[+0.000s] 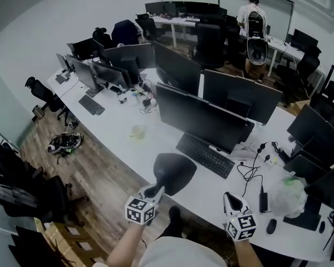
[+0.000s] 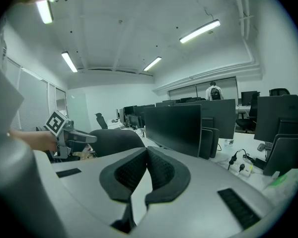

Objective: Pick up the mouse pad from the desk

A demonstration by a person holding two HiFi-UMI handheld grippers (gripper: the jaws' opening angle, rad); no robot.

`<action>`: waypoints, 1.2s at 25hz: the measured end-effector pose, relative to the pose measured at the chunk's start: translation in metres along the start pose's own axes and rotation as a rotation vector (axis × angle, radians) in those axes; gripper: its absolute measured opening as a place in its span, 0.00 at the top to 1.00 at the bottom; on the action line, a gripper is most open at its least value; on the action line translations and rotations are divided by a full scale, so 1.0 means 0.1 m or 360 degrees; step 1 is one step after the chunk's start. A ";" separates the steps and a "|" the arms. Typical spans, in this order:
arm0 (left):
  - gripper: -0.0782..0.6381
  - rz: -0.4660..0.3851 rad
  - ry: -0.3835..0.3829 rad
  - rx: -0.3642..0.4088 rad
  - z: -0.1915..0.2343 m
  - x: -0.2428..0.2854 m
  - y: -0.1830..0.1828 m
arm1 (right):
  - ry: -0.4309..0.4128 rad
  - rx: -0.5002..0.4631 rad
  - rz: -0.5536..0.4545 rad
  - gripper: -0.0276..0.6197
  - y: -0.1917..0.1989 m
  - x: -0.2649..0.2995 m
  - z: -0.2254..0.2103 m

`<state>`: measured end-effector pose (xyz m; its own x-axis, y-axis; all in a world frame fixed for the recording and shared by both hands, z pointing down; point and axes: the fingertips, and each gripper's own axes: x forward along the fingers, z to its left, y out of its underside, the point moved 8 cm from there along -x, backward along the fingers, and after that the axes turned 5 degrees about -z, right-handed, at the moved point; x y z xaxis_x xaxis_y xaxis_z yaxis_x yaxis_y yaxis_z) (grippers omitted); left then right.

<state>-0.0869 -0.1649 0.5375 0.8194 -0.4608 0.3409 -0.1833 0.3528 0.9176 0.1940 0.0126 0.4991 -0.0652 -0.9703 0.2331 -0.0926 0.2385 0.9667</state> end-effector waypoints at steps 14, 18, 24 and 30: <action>0.83 -0.0130 -0.0038 -0.0051 -0.17 -0.90 -0.09 | -0.0032 -0.0035 -0.0086 0.94 -0.15 -0.35 0.37; 0.83 -0.0163 -0.0021 -0.0041 -0.11 -1.06 -0.15 | -0.0008 -0.0043 -0.0100 0.94 -0.15 -0.38 0.50; 0.83 -0.0202 0.0009 -0.0014 0.05 -1.25 -0.23 | 0.0018 -0.0071 -0.0148 0.94 -0.27 -0.43 0.76; 0.83 -0.0248 0.0017 -0.0020 0.20 -1.37 -0.28 | 0.0072 -0.0093 -0.0199 0.94 -0.38 -0.45 0.88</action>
<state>-0.2052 -0.1280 0.4692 0.8431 -0.5022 0.1923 -0.0467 0.2878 0.9565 0.1134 0.0506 0.4426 -0.0118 -0.9935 0.1136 -0.0390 0.1139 0.9927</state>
